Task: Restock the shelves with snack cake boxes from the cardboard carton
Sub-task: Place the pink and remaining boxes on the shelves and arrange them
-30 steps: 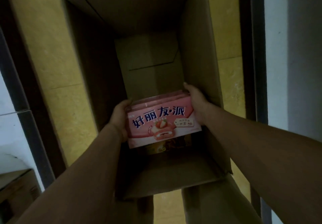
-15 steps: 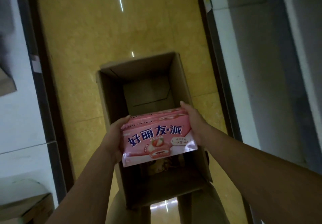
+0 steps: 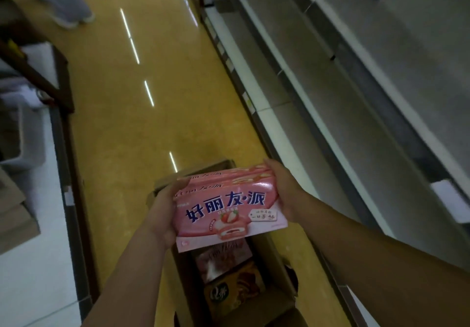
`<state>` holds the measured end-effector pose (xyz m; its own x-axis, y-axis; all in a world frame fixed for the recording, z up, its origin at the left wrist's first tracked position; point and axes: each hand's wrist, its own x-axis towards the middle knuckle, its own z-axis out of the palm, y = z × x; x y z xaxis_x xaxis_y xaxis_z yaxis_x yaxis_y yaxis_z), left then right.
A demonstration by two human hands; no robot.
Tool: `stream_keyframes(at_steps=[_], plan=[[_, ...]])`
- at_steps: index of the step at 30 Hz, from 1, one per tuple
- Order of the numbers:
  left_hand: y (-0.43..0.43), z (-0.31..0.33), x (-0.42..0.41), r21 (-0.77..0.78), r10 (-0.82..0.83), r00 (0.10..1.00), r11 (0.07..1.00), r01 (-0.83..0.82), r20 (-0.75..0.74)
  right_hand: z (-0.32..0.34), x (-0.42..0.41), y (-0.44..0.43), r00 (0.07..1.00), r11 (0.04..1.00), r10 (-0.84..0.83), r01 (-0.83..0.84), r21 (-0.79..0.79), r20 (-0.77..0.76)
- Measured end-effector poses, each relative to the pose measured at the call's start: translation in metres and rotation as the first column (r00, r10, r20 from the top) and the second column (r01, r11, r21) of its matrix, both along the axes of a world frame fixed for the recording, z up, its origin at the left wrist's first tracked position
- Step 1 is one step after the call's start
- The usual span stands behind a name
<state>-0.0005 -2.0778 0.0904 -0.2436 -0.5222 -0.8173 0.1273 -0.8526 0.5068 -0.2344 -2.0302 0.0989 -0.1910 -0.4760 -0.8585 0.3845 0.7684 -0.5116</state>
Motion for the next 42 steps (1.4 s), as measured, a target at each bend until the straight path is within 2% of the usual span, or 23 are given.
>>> stream_keyframes(at_steps=[8, 20, 30, 37, 42], plan=[[-0.041, 0.097, -0.007, -0.175, -0.188, 0.982, 0.968, 0.181, -0.029, 0.105, 0.005, -0.004, 0.988, 0.977, -0.142, 0.129, -0.172, -0.067], [-0.041, 0.246, -0.043, -0.385, -0.299, 0.947, 0.893, 0.233, -0.120, 0.256, -0.014, 0.033, 0.946, 0.894, -0.306, 0.249, -0.372, -0.103], [0.014, 0.371, -0.099, -0.534, -0.366, 0.919, 0.812, 0.237, -0.150, 0.387, -0.057, 0.103, 0.903, 0.805, -0.407, 0.284, -0.521, -0.136], [0.081, 0.458, -0.129, -0.685, -0.449, 0.879, 0.691, 0.230, -0.158, 0.469, -0.077, 0.185, 0.870, 0.725, -0.469, 0.280, -0.629, -0.154], [0.123, 0.496, -0.147, -0.726, -0.470, 0.865, 0.655, 0.210, -0.174, 0.515, -0.079, 0.239, 0.839, 0.676, -0.524, 0.304, -0.671, -0.149]])
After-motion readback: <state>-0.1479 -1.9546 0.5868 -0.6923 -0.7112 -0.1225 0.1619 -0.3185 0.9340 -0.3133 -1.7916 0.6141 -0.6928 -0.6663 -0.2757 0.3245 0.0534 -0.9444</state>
